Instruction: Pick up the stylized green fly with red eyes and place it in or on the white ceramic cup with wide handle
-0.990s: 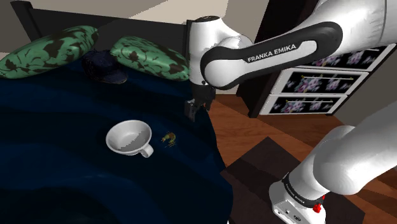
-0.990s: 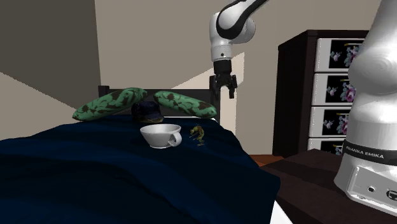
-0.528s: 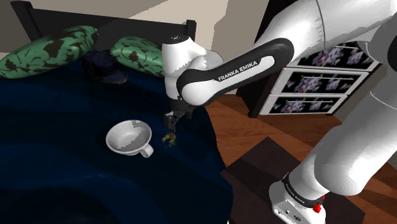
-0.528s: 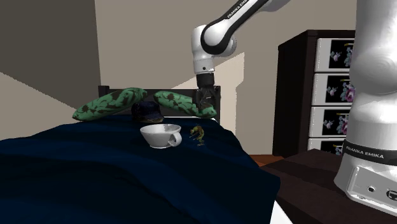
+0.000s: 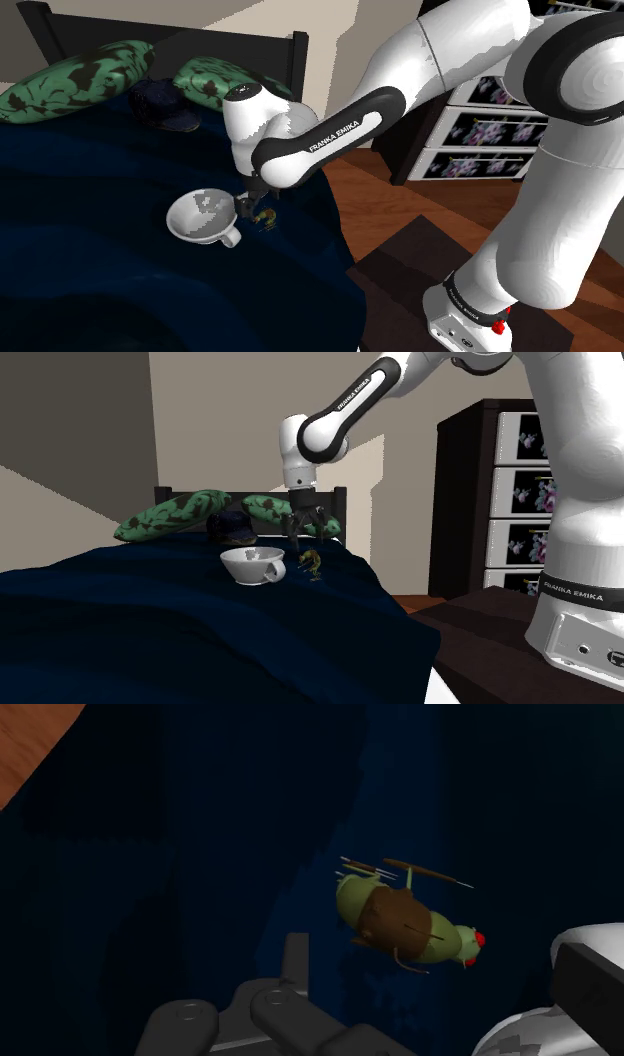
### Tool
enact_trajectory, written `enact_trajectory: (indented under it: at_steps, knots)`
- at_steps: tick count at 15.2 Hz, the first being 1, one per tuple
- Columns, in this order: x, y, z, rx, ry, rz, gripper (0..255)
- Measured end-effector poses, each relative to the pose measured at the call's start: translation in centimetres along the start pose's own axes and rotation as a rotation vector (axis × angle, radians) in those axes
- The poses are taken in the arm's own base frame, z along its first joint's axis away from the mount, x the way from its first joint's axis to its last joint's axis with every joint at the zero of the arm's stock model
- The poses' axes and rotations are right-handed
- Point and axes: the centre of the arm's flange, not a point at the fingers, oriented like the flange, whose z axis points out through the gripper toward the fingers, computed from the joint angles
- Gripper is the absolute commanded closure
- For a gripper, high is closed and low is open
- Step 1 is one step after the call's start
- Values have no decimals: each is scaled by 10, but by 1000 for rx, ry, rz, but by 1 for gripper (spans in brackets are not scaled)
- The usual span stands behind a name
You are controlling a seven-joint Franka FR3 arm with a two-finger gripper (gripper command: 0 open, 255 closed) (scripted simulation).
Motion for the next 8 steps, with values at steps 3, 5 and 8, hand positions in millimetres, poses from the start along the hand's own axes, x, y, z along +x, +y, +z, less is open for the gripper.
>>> enact_trajectory:
  at_steps: [3,5,8]
  knots:
    - [0,0,15,0,0,0,0]
    - [1,0,24,0,0,0,0]
    - [1,-1,28,0,0,0,0]
